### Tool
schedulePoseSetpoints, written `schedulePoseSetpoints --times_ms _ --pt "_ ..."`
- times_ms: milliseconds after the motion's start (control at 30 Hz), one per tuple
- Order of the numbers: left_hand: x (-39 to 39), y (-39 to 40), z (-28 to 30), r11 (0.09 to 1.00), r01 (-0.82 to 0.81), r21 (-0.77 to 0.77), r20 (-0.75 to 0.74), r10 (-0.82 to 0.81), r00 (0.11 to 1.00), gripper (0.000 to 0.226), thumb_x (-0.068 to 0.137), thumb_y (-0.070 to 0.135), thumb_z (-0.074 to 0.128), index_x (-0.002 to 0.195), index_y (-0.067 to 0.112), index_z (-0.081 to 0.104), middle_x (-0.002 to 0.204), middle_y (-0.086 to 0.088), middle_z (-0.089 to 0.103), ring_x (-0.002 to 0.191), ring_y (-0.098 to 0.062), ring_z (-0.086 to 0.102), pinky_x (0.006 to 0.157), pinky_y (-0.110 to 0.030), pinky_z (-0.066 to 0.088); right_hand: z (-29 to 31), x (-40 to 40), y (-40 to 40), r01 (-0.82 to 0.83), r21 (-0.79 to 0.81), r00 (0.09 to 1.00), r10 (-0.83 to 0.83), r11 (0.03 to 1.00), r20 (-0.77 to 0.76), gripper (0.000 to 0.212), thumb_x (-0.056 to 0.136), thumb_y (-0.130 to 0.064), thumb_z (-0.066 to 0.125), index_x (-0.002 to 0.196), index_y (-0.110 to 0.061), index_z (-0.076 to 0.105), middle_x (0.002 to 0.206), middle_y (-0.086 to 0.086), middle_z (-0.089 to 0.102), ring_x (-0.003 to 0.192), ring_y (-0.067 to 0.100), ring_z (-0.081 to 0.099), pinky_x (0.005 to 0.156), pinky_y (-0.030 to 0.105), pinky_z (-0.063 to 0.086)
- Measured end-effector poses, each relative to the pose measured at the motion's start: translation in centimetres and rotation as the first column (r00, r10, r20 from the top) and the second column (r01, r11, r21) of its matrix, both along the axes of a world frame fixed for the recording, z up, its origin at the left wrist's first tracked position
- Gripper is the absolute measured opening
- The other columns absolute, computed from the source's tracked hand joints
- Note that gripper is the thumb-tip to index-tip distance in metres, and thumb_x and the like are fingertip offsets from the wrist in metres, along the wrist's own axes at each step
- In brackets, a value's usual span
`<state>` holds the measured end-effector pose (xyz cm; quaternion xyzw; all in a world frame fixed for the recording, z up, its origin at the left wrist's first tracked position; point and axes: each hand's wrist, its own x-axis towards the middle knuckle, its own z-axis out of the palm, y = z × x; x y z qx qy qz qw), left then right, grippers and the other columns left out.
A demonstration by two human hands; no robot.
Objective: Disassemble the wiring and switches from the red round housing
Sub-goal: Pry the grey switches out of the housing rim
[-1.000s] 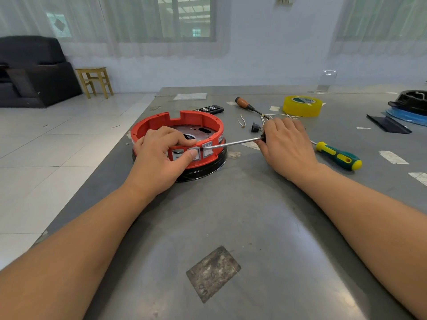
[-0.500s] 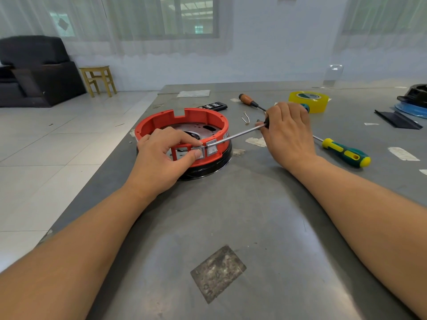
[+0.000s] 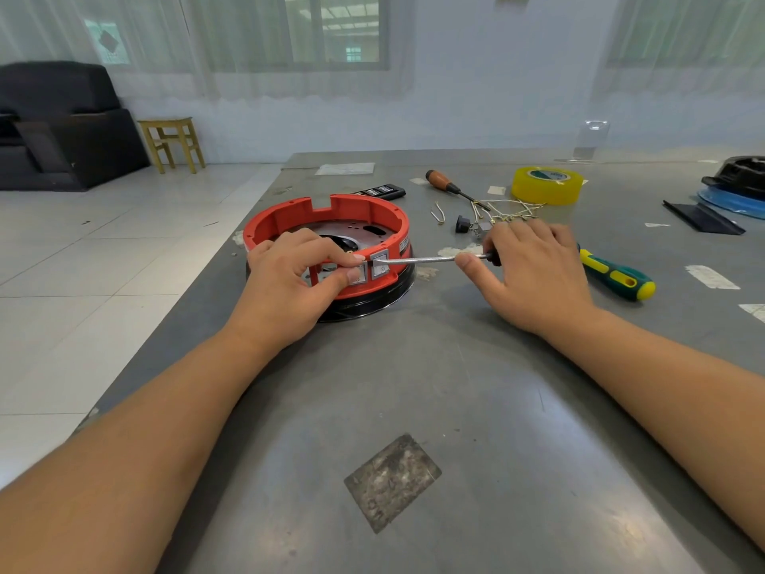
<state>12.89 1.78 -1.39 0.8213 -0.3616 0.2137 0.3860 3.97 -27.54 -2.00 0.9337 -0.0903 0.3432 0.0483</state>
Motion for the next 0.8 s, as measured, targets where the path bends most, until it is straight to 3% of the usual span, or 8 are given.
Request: schedulePoseSetpoints --times_ms 100,333,800 --pt "0.0 0.0 0.1 1.000 0.003 0.000 0.005 -0.003 1.000 0.011 0.092 0.028 0.080 0.103 0.030 0.079 0.105 0.005 0.070 0.108 -0.017 0.060 0.100 -0.063 0.041 -0.7 -0.5 0.7 0.070 0.052 0.994 -0.065 0.996 -0.092 0.071 0.091 -0.082 0.008 0.085 -0.026 0.052 0.084 -0.003 0.054 0.088 0.022 0.049 0.090 0.042 0.035" --pt "0.0 0.0 0.1 1.000 0.000 0.019 -0.009 0.000 1.000 0.009 0.093 0.033 0.078 0.102 0.035 0.076 0.107 0.007 0.070 0.111 -0.018 0.057 0.103 -0.060 0.039 -0.7 -1.7 1.0 0.093 0.043 0.986 -0.086 0.995 -0.142 0.078 0.087 -0.084 0.000 0.083 -0.028 0.054 0.082 -0.003 0.056 0.086 0.022 0.050 0.088 0.042 0.036" --pt "0.4 0.2 0.3 0.998 0.027 0.063 -0.003 -0.027 1.000 0.013 0.094 0.038 0.076 0.106 0.042 0.072 0.104 0.009 0.072 0.104 -0.017 0.058 0.100 -0.061 0.042 -0.9 -3.0 1.0 0.128 -0.096 0.986 -0.137 0.987 -0.095 0.077 0.093 -0.082 0.009 0.082 -0.025 0.060 0.080 -0.001 0.061 0.084 0.024 0.055 0.086 0.042 0.039"
